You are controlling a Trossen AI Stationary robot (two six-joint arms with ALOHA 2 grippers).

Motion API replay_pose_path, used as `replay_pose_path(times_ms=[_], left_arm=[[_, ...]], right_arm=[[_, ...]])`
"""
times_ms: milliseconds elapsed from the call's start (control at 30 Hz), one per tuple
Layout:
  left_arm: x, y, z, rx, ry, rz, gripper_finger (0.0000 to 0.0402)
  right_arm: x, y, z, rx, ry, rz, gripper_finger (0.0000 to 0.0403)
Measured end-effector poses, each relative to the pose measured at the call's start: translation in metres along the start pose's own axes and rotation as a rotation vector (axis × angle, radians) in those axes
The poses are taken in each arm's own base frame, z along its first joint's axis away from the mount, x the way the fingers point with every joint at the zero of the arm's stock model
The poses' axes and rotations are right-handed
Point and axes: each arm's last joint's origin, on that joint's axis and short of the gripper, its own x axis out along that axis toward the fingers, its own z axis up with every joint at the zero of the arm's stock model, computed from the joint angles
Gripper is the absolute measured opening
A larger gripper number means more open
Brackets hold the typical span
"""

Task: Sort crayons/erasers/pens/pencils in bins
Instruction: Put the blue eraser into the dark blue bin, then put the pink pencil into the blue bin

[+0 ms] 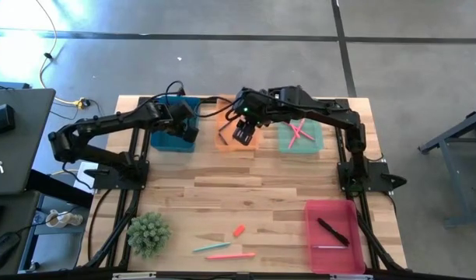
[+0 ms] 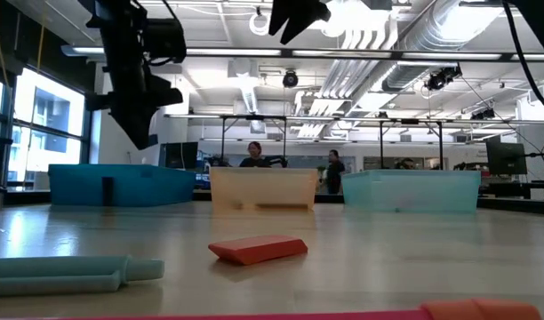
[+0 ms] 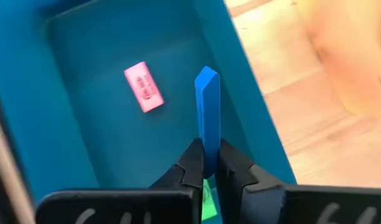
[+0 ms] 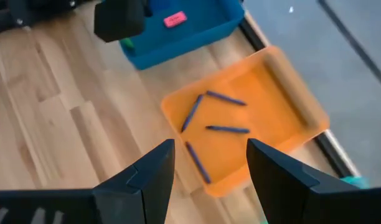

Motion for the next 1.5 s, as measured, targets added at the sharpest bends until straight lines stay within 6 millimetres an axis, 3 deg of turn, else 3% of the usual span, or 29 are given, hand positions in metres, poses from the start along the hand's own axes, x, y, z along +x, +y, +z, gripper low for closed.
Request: replay_pose_path(times_ms=[467, 933, 1333, 1500], left_arm=[[0.028, 0.008, -0.012, 0.055, 0.058, -0.063, 0.0005], [0.029, 0.008, -0.013, 0.108, 0.051, -0.055, 0.0040], [0.028, 0.008, -0.009, 0.161, 0.019, -0.043, 0.0106], [0.018, 0.004, -0.001, 0.269, 0.010, -0.114, 0.0122]], right_arm=[[0.026, 0.049, -0.013, 0.023, 0.065, 0.012, 0.0193], [0.050, 0.096, -0.031, 0.094, 0.129, 0.027, 0.0193], [0.044, 0.123, -0.044, 0.101, 0.140, 0.055, 0.0193], [0.040, 0.131, -0.049, 0.078, 0.139, 0.068, 0.0193]])
